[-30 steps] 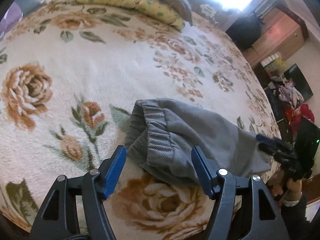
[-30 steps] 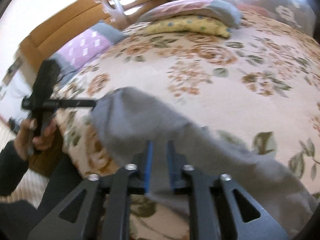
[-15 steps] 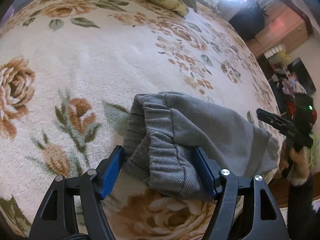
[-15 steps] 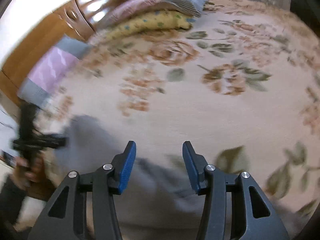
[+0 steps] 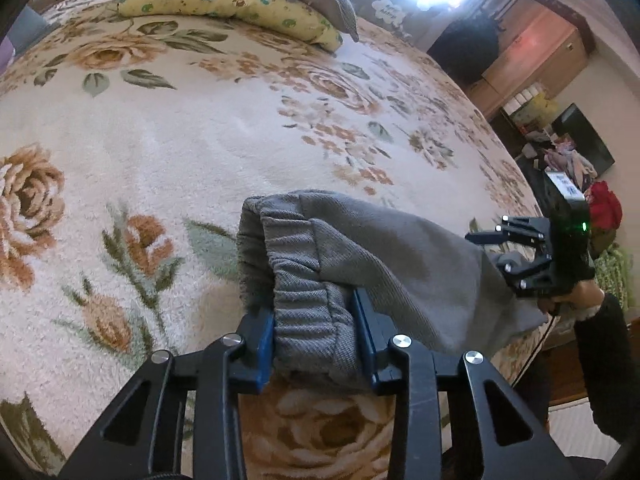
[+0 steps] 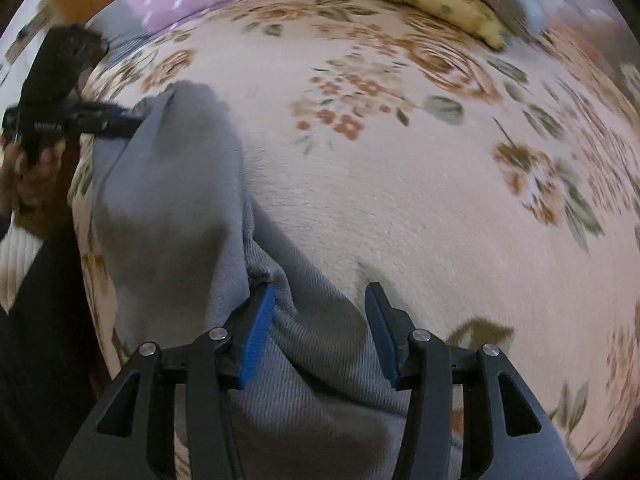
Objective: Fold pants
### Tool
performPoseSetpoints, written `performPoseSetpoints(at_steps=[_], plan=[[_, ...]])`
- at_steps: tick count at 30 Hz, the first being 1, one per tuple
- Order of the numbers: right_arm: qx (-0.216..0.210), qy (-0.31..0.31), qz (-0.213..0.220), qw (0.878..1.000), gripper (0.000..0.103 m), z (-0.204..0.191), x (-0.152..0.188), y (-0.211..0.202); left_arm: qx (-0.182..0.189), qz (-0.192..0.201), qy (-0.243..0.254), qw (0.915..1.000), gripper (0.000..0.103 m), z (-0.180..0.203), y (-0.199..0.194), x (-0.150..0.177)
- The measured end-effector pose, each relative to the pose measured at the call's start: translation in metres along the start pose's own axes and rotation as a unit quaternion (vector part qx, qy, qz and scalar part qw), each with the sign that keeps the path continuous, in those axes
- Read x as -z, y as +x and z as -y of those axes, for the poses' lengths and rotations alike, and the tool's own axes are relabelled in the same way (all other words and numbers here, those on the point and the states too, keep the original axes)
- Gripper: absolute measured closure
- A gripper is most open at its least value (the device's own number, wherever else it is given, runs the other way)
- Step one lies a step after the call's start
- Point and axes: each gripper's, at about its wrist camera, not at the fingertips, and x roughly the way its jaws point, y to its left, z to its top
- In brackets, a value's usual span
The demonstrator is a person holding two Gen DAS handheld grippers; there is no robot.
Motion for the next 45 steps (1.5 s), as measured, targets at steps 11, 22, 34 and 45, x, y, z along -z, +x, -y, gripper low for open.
performPoseSetpoints(at_steps=[11, 22, 34, 45], plan=[[-0.039, -0.016, 0.001, 0.999, 0.054, -0.012, -0.011, 0.003, -0.037, 0.002, -0.044, 0.9983, 0.041, -0.015, 0.005, 0.004], [-0.056, 0.060, 0.057, 0.995, 0.091, 0.006, -0.019, 0.004, -0.046, 0.000, -0.021, 0.9987, 0.071, -0.008, 0.009, -0.005], [0.032, 0.109, 0.058, 0.992, 0.090, 0.035, -0.043, 0.043, -0.128, -0.002, 0.084, 0.9881, 0.075, 0.010, 0.016, -0.004], [0.050, 0.194, 0.146, 0.969, 0.059, 0.041, 0.010, -0.059, -0.160, 0.020, 0.100, 0.9817, 0.057, 0.019, -0.018, -0.015]])
